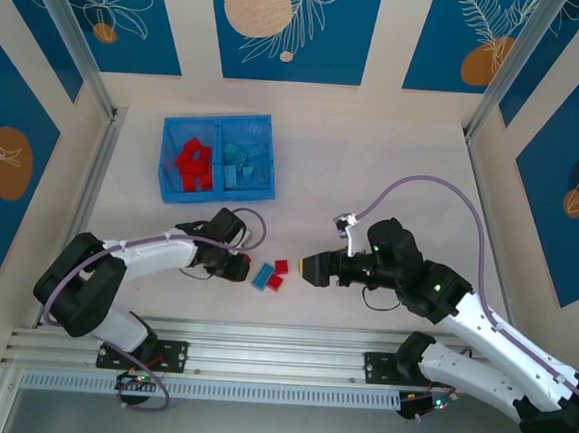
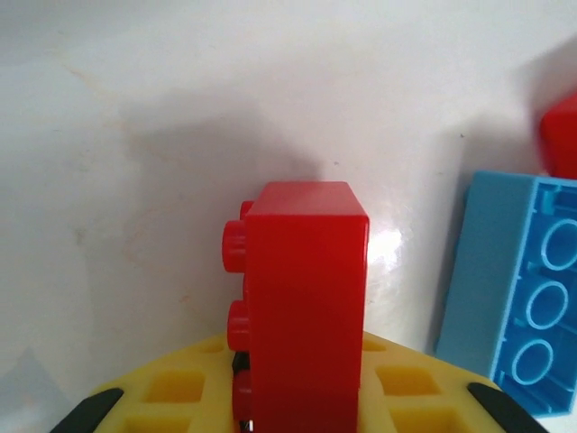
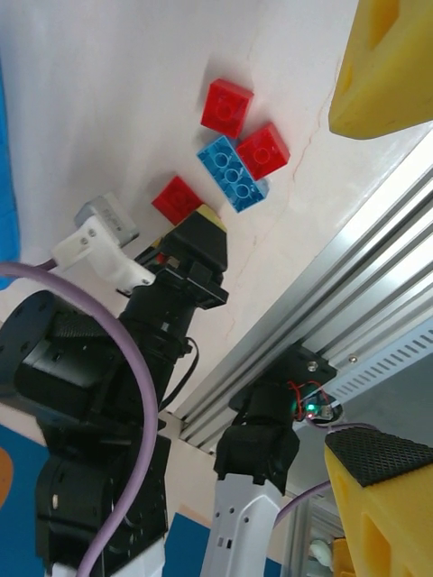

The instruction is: Sort the legos into containers by color

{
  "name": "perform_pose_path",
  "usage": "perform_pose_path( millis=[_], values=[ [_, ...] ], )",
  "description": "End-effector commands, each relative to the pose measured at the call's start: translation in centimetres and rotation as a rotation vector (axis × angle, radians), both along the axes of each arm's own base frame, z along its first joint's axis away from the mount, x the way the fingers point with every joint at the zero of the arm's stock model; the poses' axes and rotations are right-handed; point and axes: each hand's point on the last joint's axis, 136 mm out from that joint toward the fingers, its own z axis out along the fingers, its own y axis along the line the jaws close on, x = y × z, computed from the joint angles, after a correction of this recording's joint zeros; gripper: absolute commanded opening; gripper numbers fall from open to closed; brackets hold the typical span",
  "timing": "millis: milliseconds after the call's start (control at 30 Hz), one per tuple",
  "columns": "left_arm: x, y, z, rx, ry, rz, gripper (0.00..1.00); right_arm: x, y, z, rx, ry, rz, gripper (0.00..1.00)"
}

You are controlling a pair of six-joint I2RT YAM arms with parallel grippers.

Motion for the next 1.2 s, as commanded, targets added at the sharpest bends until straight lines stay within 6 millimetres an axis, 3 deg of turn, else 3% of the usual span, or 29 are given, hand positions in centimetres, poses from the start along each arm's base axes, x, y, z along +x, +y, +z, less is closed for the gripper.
perform_pose_path(
  millis=[0, 133, 300, 433, 633, 833, 1033, 1100, 1167],
  values=[
    [2.0, 0.8, 2.3, 0.003, -0.146, 0.083, 0.15, -0.1, 1.0, 0.8, 0.002, -0.001, 0.035, 0.85],
    [4.3, 2.1, 8.0, -0.005, -0.341, 0.159, 0.15, 1.2, 1.4, 1.0, -0.006, -0.045, 0.01, 0.85],
    [8.7, 6.2, 15.8, 0.147, -0.561, 0.278, 0.14, 1.8, 1.2, 0.9, -0.002, -0.053, -0.032, 0.85],
    [13.6, 9.0, 19.0, 0.136, -0.598, 0.382, 0.14, 1.7, 0.7, 0.3, -0.02, -0.036, -0.051, 0.85],
    [22.2, 13.3, 18.9, 0.175, -0.569, 0.537, 0.15, 0.9, -0.5, 1.2, -0.031, -0.033, -0.067, 0.85],
    [30.2, 14.8, 14.9, 0.138, -0.443, 0.604, 0.2, 0.1, -0.3, 1.3, 0.03, -0.018, -0.065, 0.85],
    [34.5, 15.6, 12.8, 0.14, -0.388, 0.625, 0.25, -0.2, -1.1, 2.0, -0.018, -0.021, -0.092, 0.84],
    [34.9, 15.6, 12.9, 0.139, -0.392, 0.63, 0.42, -0.4, -1.1, 1.8, -0.014, -0.012, -0.095, 0.84],
    [34.7, 15.7, 13.6, 0.13, -0.402, 0.633, 0.48, -0.5, -1.1, 1.5, -0.02, -0.004, -0.092, 0.85]
  ],
)
